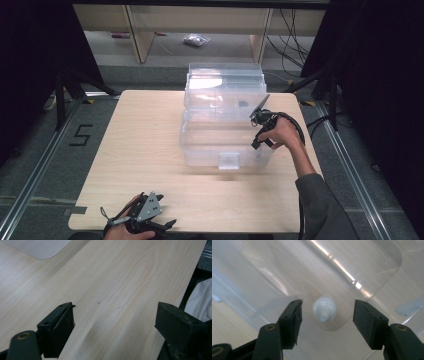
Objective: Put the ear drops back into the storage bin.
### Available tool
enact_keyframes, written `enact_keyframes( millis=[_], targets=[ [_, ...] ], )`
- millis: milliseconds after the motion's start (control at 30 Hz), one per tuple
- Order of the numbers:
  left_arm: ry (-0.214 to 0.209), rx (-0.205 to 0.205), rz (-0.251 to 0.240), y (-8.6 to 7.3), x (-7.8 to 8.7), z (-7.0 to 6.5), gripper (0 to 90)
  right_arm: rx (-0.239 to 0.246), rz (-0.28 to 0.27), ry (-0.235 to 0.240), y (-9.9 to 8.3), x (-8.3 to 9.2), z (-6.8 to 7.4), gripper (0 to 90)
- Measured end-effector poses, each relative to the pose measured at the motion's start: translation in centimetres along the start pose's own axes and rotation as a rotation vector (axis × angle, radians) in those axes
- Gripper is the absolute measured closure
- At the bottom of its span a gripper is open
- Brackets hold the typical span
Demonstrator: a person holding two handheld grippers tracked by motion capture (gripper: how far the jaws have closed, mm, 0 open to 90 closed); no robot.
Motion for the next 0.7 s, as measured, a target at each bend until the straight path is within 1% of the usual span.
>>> enact_keyframes(
  millis=[33, 67, 167, 300, 333, 367, 400, 433, 467, 500, 567, 600, 700],
  targets=[
    [0.0, 0.0, 0.0, 0.0, 0.0, 0.0, 15.1, 0.0, 0.0, 0.0, 0.0, 0.0, 0.0, 41.1],
    [-0.001, -0.001, 0.001, 0.0, 0.0, 0.0, 15.1, 0.004, -0.031, 0.011, 0.0, 0.5, -0.1, 38.9],
    [-0.001, -0.002, 0.001, 0.0, 0.0, 0.0, 15.1, -0.004, -0.043, 0.004, -0.2, 0.9, -0.2, 36.3],
    [-0.001, 0.001, 0.0, 0.0, 0.0, 0.0, 15.1, 0.007, -0.08, 0.008, -0.3, 1.7, 0.0, 33.8],
    [-0.001, 0.001, -0.001, 0.0, 0.0, 0.0, 15.1, 0.01, -0.096, 0.005, -0.3, 2.0, 0.0, 32.7],
    [-0.001, 0.001, -0.001, 0.0, 0.0, 0.0, 15.1, -0.002, -0.102, 0.0, -0.3, 2.2, 0.1, 32.6],
    [0.0, -0.002, 0.001, 0.0, 0.0, 0.0, 15.1, 0.01, -0.115, 0.001, -0.2, 2.3, 0.2, 31.9],
    [0.0, -0.002, 0.001, 0.0, 0.0, 0.0, 15.1, -0.001, -0.118, 0.002, -0.3, 2.5, 0.4, 31.2],
    [0.0, -0.002, 0.001, 0.0, 0.0, 0.0, 15.1, -0.001, -0.118, 0.002, -0.3, 2.5, 0.4, 31.2],
    [0.0, -0.002, 0.002, 0.0, 0.0, 0.0, 15.1, 0.007, -0.142, 0.002, -0.2, 2.9, 0.7, 29.3],
    [0.0, -0.003, 0.003, 0.0, 0.0, 0.0, 15.1, 0.005, -0.145, -0.005, -0.2, 3.1, 0.7, 28.5],
    [0.0, 0.0, 0.001, 0.0, 0.0, 0.0, 15.1, 0.015, -0.164, 0.002, -0.1, 3.4, 1.0, 27.8],
    [0.0, 0.0, 0.006, 0.0, 0.0, 0.0, 15.1, 0.013, -0.192, 0.008, -0.2, 3.8, 1.4, 26.4]
  ],
)
Point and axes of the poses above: each handheld gripper's, and its own axes: x roughly backward along the jaws, y roughly out of its top, z roughly to its left, the point moved 10 cm from there along -x, roughly forward along the jaws, and after that the axes turned 2 degrees about -y, right-handed, at the moved point
